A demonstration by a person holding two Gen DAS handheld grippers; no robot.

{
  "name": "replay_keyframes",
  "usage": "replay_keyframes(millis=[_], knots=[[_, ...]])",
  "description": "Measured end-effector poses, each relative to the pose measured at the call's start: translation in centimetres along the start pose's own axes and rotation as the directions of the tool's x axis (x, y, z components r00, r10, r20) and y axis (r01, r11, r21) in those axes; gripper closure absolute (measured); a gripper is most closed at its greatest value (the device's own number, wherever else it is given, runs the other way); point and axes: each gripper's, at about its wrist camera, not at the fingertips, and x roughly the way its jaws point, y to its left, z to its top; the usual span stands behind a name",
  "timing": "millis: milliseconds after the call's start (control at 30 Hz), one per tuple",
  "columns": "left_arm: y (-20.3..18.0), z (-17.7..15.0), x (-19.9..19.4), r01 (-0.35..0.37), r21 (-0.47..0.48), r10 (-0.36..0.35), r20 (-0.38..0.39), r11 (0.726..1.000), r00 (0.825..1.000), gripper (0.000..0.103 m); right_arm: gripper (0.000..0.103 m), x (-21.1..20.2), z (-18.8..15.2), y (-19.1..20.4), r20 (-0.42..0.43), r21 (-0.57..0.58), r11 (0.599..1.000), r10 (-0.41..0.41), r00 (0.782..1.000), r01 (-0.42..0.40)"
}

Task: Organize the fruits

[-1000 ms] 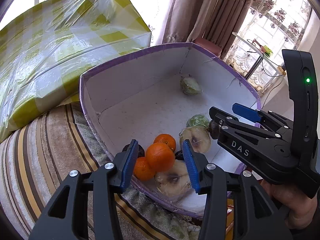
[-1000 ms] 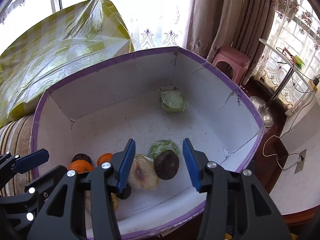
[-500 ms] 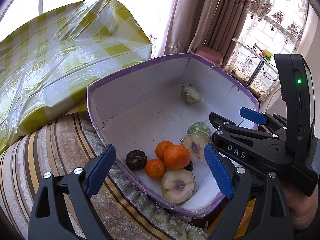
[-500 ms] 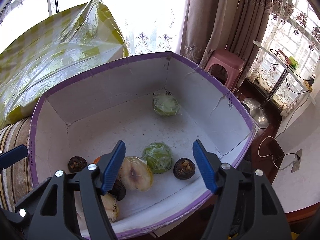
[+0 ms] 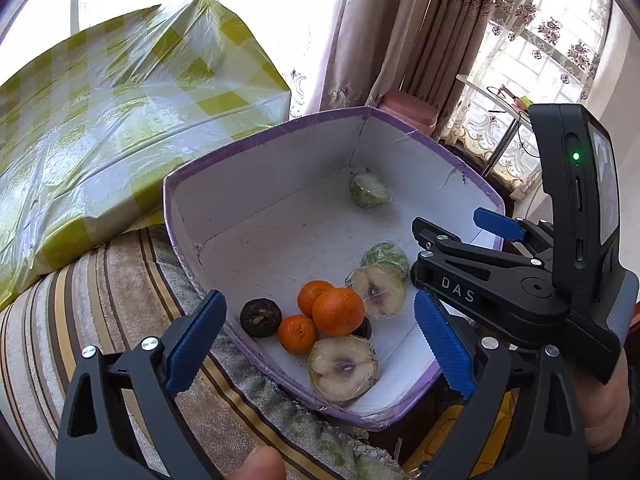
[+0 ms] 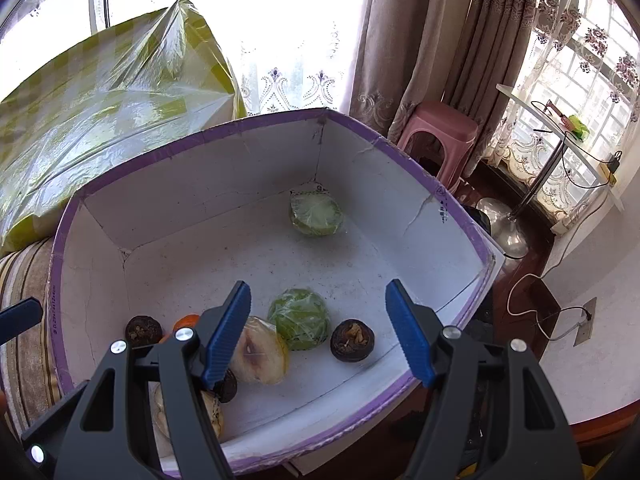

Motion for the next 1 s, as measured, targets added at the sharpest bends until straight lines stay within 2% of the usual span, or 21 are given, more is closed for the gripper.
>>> replay_keyframes(millis=[133, 267, 633, 900, 1000], knots=[[-0.6, 0.3, -0.5, -0.026, 0.001, 0.026, 0.003, 1.0, 1.0, 0.011, 0.033, -0.2, 0.0, -0.9, 0.002, 0.014, 1.0, -0.019, 1.0, 0.019], [-0.6, 0.6, -0.8, -0.01, -0.012, 0.01, 0.0, 1.0, 1.0, 0.011, 0.033, -0.2, -0.2, -1.5, -0.002, 0.022, 0.999, -0.031, 1.0, 0.031], [-0.8, 0.9, -1.0, -0.024, -0.002, 0.024, 0.01, 1.0, 1.0, 0.011, 0.033, -0.2, -0.3, -1.6, -0.004, 0.025, 0.999, -0.032, 0.999, 0.032], [-1.2, 1.0, -1.2, -0.008, 0.007, 0.008, 0.017, 1.0, 1.0, 0.011, 0.033, -0.2, -0.3, -1.7, 0.001, 0.033, 0.999, -0.034, 0.999, 0.034], [-1.4, 0.9, -1.2, 0.02, 0.009, -0.021, 0.022, 1.0, 1.0, 0.011, 0.033, 0.1, -0.5, -1.8, -0.012, 0.034, 0.999, -0.042, 0.999, 0.042]])
